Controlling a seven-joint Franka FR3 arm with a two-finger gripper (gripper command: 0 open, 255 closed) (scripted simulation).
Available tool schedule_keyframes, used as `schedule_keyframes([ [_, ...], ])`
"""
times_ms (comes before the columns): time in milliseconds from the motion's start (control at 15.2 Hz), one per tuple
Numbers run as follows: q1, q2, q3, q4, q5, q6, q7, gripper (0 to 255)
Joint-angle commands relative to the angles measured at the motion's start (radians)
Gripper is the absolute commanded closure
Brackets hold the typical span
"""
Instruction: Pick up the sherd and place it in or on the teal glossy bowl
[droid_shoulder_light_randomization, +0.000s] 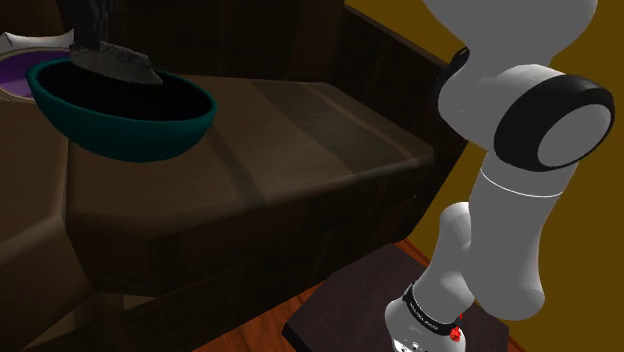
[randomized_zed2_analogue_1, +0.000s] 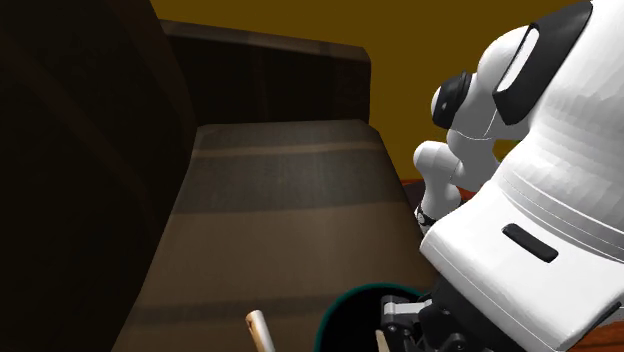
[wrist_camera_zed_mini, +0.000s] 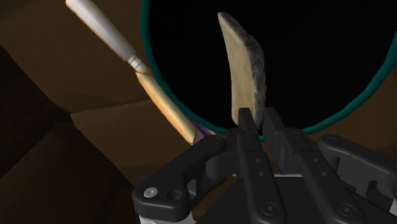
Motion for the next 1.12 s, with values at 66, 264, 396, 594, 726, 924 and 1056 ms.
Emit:
schedule_keyframes([
  [66,-0.011,-0.042,0.000,-0.110,0.009,0.066,0.005,255],
  [264,-0.018,-0.074,-0.001,-0.200,0.015,0.123,0.009,255],
  [396,-0.019,-0.080,-0.001,-0.218,0.016,0.135,0.010,255],
  [594,-0.019,-0.080,-0.001,-0.218,0.016,0.135,0.010,255],
  [726,-0.019,-0.080,-0.001,-0.218,0.016,0.135,0.010,255],
  [924,-0.021,-0.095,-0.001,-0.240,0.019,0.143,0.010,0],
  [1056,-0.022,-0.098,-0.001,-0.247,0.019,0.147,0.009,0],
])
